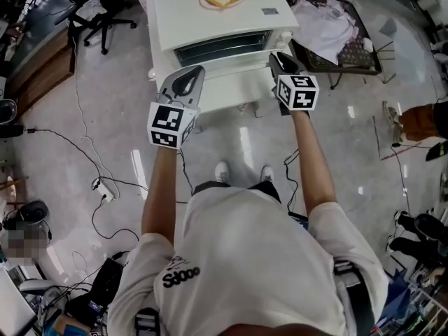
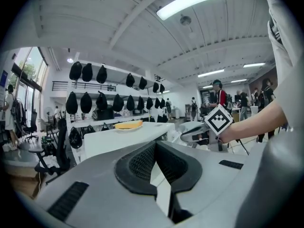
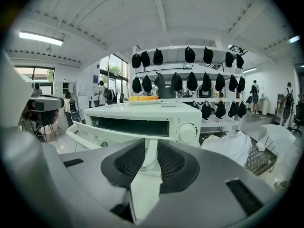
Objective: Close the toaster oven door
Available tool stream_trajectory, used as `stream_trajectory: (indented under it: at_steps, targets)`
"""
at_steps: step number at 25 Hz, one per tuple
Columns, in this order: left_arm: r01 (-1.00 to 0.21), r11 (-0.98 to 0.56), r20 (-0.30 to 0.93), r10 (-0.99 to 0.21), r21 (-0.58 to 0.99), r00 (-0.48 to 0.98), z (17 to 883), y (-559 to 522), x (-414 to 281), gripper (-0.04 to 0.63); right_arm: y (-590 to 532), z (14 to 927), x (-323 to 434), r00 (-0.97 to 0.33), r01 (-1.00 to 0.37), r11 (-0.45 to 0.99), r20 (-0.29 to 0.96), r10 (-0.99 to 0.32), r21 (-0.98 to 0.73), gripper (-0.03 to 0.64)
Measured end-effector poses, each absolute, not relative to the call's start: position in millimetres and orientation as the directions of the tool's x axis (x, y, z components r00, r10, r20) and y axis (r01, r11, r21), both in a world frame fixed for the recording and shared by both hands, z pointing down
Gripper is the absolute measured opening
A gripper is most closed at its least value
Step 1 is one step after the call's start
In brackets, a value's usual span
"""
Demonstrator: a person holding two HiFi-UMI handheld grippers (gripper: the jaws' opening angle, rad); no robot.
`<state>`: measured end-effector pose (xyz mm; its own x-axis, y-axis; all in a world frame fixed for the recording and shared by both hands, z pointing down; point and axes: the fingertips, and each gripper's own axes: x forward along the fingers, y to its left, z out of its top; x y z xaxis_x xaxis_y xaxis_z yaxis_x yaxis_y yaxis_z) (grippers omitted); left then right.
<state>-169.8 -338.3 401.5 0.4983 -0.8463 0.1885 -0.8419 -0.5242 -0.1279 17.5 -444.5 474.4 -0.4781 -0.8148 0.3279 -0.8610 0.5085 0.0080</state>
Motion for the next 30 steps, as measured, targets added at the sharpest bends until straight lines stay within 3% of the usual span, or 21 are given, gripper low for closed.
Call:
stream_trajectory:
  at_steps: [20,30]
  targets:
    - [-0.849,-0.512,0.199,-0.853,-0.130,0.483,394.5,-354.2,-203.6,0.018,-504.6,446.6,-4.1,-0.438,-0.886,0.463,0.302,-0.847,0.016,0.072]
    - [-0.842,-0.509,0.192,-0.858,-0.179,0.477,374.1,-348.1,-186.9,0.018,-474.4,421.9,14.0,-0.434,-0.852,0.500,0.324,-0.840,0.155,0.067]
